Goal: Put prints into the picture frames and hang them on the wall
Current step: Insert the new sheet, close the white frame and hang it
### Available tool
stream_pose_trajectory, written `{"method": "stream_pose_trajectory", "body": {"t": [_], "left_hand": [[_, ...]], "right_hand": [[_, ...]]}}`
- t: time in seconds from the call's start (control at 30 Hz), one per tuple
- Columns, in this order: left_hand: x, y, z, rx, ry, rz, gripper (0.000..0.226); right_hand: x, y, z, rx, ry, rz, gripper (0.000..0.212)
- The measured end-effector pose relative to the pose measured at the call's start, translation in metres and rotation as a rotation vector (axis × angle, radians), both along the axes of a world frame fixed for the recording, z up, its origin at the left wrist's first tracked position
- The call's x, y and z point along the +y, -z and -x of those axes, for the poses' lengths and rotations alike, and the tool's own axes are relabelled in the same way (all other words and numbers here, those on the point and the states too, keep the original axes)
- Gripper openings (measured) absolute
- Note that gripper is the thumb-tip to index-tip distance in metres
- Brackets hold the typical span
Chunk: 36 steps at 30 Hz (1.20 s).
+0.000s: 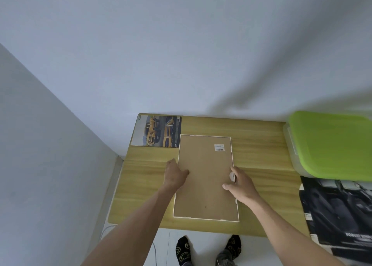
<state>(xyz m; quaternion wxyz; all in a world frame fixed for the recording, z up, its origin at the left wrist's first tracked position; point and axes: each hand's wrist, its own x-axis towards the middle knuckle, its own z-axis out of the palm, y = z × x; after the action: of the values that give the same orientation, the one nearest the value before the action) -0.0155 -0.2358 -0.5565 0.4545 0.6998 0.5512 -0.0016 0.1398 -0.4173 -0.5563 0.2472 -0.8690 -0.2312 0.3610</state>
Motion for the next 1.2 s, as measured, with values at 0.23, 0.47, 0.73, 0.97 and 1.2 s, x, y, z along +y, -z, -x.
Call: {"method": "stream_pose_trajectory", "body": {"t": [0.23, 0.47, 0.73, 0.97, 1.2], "left_hand": [[0.003, -0.03, 0.002, -0.281, -0.26, 0.303, 0.055], [-0.006, -0.086, -0.008, -0.525, -0.166, 0.388, 0.037], [-0.045, -0.166, -0.038, -0.564, -0.007, -0.139, 0.026], [-0.113, -0.215, -0.083, -0.511, 0.142, -0.607, 0.031], [-0.177, -0.25, -0.121, -0.429, 0.313, -0.862, 0.031]], "right_hand": [[-0.002, -0.024, -0.002, 0.242, 0.418, -0.22, 0.049], [-0.018, -0.064, -0.015, 0.201, 0.509, -0.344, 0.037], [-0.006, -0.154, -0.034, -0.061, 0.285, -0.475, 0.048], [0.003, -0.253, -0.063, -0.081, 0.231, -0.668, 0.066], [-0.041, -0.308, -0.1, -0.143, 0.291, -0.815, 0.043]]}}
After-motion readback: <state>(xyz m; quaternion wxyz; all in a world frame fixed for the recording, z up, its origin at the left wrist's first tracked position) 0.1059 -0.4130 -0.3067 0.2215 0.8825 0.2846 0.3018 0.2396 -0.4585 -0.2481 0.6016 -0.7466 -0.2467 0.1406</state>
